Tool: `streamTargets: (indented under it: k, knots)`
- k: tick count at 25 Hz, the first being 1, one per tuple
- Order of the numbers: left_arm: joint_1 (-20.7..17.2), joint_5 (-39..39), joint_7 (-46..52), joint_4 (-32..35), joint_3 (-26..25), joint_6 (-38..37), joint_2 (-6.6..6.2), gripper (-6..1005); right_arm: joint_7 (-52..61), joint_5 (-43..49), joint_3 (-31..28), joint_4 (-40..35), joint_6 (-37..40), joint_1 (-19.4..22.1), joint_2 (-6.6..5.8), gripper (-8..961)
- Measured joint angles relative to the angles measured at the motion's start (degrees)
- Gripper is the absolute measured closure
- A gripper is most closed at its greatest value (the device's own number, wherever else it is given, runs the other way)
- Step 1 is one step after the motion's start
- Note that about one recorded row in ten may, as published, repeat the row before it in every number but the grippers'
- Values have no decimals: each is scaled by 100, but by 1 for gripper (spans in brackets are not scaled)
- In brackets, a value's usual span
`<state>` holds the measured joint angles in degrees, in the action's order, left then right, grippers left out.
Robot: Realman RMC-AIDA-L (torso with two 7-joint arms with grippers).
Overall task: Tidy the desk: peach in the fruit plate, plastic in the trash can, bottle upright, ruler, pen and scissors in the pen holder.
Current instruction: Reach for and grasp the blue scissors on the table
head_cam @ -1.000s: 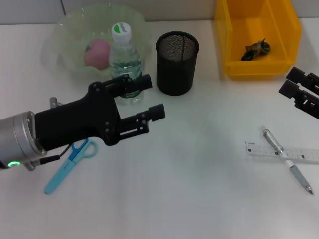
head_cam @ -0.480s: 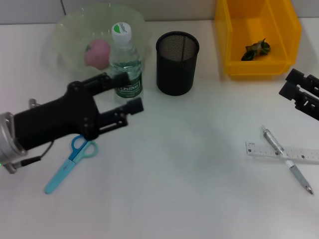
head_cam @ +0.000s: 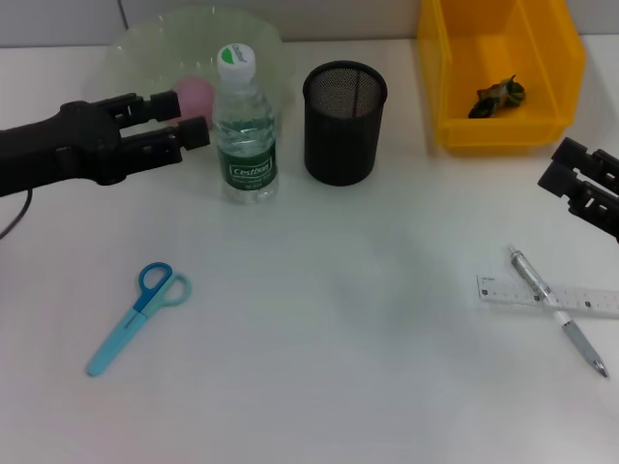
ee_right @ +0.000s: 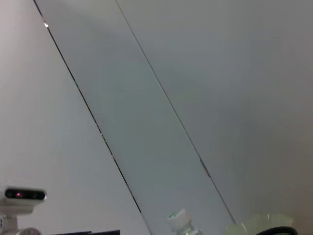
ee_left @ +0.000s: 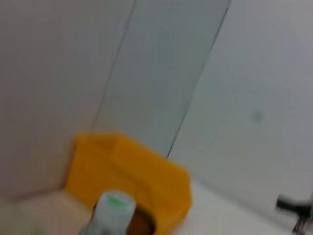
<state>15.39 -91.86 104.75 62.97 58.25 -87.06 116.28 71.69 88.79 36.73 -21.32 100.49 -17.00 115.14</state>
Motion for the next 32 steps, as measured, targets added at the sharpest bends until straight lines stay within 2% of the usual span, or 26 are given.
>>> streamTargets:
  k: [3, 6, 10, 11, 12, 15, 18, 23, 28, 32]
  knots:
    - [125, -1265, 1057, 971, 17, -15, 125, 304, 0, 1, 1, 6, -122, 2, 4, 249]
    - [253, -1865, 1688, 1402, -22, -310, 185, 305, 2, 1, 1, 10, -150, 7, 8, 249]
    - [317, -2697, 2560, 1860, -9, -530, 190, 305, 24, 0, 1, 13, -157, 8, 9, 249]
    - [317, -2697, 2560, 1860, -9, -530, 190, 305, 26, 1, 0, 14, -157, 6, 8, 248]
    - [411, -3289, 3013, 2019, 26, -645, 196, 305, 27, 1, 1, 14, -157, 0, 4, 248]
    - [568, -4121, 3520, 2099, 296, -869, 214, 304, 29, 1, 1, 8, -162, -41, -20, 248]
    - [714, -4928, 3893, 2124, 922, -1011, 220, 304, 34, 1, 29, -24, -204, -149, -47, 248]
    - [889, -5245, 4062, 2130, 1136, -1197, 228, 304, 135, 221, 124, -64, -168, -297, -117, 248]
    - [1020, -5343, 4084, 2070, 1101, -1269, 218, 305, 127, 647, 144, -247, -84, -365, -99, 248]
    - [1177, -5702, 4114, 1868, 1085, -1380, 218, 305, 123, 704, 143, -291, -52, -389, -73, 248]
